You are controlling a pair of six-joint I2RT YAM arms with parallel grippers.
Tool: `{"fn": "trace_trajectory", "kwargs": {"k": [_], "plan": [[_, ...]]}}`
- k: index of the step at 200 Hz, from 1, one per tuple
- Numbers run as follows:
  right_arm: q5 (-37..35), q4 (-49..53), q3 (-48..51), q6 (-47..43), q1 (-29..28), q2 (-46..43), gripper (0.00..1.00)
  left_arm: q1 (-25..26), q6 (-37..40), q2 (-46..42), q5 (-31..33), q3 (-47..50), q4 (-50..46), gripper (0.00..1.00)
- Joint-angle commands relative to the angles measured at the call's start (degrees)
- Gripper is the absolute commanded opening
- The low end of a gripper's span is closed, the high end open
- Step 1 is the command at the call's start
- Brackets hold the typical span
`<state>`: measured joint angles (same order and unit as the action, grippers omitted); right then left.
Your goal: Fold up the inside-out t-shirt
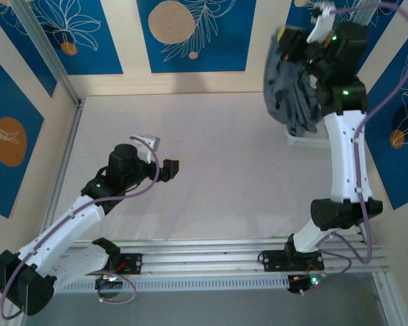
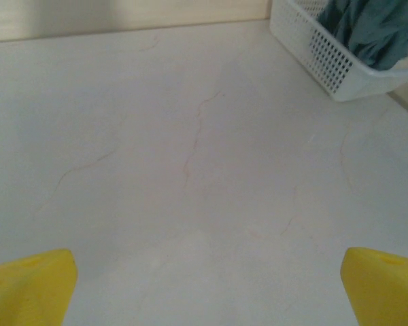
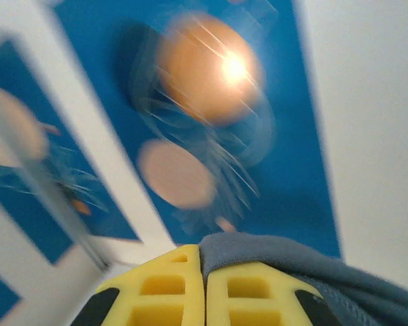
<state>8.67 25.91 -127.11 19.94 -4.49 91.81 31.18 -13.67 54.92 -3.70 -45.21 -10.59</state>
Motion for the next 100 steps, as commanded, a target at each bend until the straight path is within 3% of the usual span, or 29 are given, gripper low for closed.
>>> {"fn": "trace_trajectory", "kwargs": {"k": [1, 13, 31, 53, 65, 84, 100], "plan": [[4.64, 9.65, -13.17, -4.09, -4.08, 0.85, 0.00, 0.55, -1.26, -0.70, -1.03, -2.43, -0.08, 0.99], [4.74, 11.99, -15.92, -4.11, -6.00, 2.20, 0.00, 0.63, -2.01, -1.26, -0.03, -2.13, 0.45, 0.99], [3.72, 11.07, -10.49, -4.77, -8.90, 2.67, 0.00, 0.64, -2.64, -2.14, 0.87, -1.56, 0.56, 0.99], [0.53, 20.21, -9.60, -6.29, -11.01, 8.71, 0.01, 0.59, -2.65, -2.87, 1.69, -1.20, -1.13, 0.99], [-2.58, 22.14, -5.88, -5.58, -11.32, 11.30, 0.12, 0.64, -2.51, -3.03, 2.43, -1.45, -2.89, 0.99], [-3.96, 20.38, 4.50, -4.04, -11.55, 12.45, 0.47, 0.64, -2.00, -3.03, 4.05, -2.11, -6.31, 0.99], [-4.52, 16.06, 14.94, -3.02, -11.95, 9.63, 0.61, 0.64, -1.44, -2.84, 6.10, -2.93, -9.71, 0.99]]}}
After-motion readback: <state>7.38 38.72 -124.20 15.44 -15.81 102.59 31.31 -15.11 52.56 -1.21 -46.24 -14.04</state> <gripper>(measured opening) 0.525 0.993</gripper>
